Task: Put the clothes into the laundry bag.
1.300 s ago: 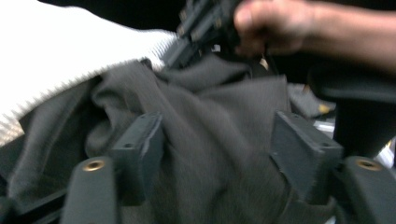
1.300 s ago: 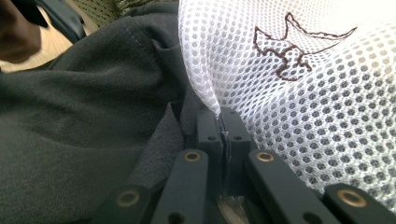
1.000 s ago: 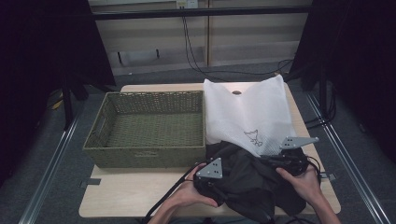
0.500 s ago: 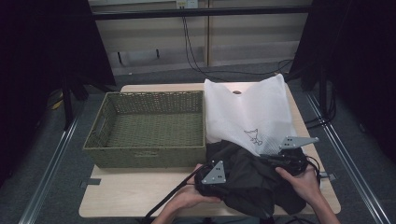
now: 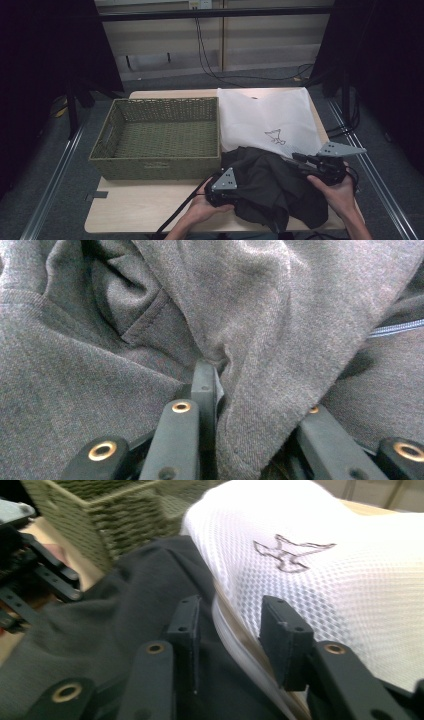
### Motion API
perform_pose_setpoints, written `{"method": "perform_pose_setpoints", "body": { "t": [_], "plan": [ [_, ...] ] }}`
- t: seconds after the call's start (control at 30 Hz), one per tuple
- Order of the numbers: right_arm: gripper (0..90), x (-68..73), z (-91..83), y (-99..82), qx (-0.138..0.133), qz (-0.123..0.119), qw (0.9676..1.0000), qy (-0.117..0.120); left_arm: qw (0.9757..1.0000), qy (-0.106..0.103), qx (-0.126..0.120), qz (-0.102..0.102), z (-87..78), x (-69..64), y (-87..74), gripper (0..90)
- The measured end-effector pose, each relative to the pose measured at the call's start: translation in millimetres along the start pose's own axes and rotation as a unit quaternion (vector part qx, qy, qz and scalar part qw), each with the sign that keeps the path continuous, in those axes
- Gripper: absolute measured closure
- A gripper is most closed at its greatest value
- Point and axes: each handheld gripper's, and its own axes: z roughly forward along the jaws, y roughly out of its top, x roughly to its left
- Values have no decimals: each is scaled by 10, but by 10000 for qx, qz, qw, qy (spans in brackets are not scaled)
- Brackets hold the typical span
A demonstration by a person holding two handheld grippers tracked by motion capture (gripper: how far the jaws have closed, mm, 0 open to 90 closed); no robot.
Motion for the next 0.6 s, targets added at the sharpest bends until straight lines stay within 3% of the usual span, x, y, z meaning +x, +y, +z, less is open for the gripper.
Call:
{"method": "perform_pose_setpoints", "body": {
  "t": [0.07, 0.17, 0.27, 0.5, 0.53, 0.6],
  "plan": [
    [556, -51, -56, -39, 39, -28, 9999, -91, 10000, -40, -32, -29, 2, 8, -2, 747],
    [552, -164, -149, -94, -3, 140, 9995, -270, 10000, -1, 23, 10, -7, 3, 2, 747],
    [622, -273, -188, -145, 65, 220, 9990, -381, 10000, -1, 24, -29, -12, -1, 1, 746],
    [629, -352, -58, -309, 489, 254, 9975, -446, 9998, -65, -118, -121, -6, 7, -19, 741],
    [667, -346, -46, -319, 492, 295, 9974, -437, 9998, -78, -157, -133, -5, 7, -23, 738],
    [826, -321, -44, -314, 435, 309, 9982, -291, 9997, -88, -203, -119, -7, 11, -38, 726]
  ]
}}
